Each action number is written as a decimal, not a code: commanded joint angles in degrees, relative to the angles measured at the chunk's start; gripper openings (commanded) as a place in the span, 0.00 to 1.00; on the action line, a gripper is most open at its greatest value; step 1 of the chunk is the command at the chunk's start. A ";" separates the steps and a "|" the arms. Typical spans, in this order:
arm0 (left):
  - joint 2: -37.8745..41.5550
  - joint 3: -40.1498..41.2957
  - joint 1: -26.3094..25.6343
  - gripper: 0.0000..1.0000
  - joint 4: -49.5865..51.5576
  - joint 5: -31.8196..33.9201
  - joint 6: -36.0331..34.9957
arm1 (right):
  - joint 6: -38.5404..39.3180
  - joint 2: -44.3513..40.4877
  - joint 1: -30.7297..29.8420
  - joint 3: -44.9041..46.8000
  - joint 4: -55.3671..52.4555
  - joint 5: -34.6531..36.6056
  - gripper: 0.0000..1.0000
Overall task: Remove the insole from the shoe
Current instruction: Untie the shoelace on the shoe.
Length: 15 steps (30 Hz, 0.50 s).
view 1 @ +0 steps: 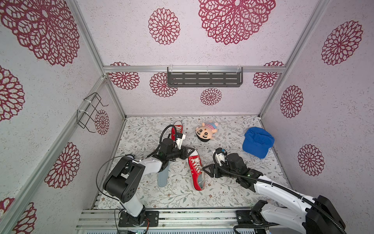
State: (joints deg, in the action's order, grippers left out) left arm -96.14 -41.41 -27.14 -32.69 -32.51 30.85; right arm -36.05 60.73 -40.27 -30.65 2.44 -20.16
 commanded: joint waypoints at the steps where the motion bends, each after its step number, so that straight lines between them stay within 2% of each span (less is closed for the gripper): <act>1: -0.11 -0.52 -0.81 0.01 -3.92 -0.07 -1.49 | 0.94 -2.46 0.19 -3.34 -3.52 1.55 0.62; 5: 1.31 -0.56 -1.08 0.00 -2.50 1.12 -2.36 | 0.71 -6.49 0.19 -5.86 -9.97 1.34 0.56; 9: 3.14 -1.21 -1.35 0.00 1.59 4.01 -3.41 | -3.63 -5.25 -0.55 -7.14 -15.41 -4.28 0.48; 12: 4.65 -1.04 -1.66 0.00 3.53 6.83 -3.40 | -7.56 -4.49 -4.26 -6.51 -16.84 -1.25 0.47; 15: 5.49 -0.69 -1.85 0.00 4.16 7.77 -3.43 | -11.83 -2.82 -7.42 -4.70 -13.29 0.98 0.45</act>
State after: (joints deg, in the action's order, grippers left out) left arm -92.99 -41.41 -28.49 -27.83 -27.62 29.32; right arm -42.41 56.82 -45.39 -36.14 -10.85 -20.99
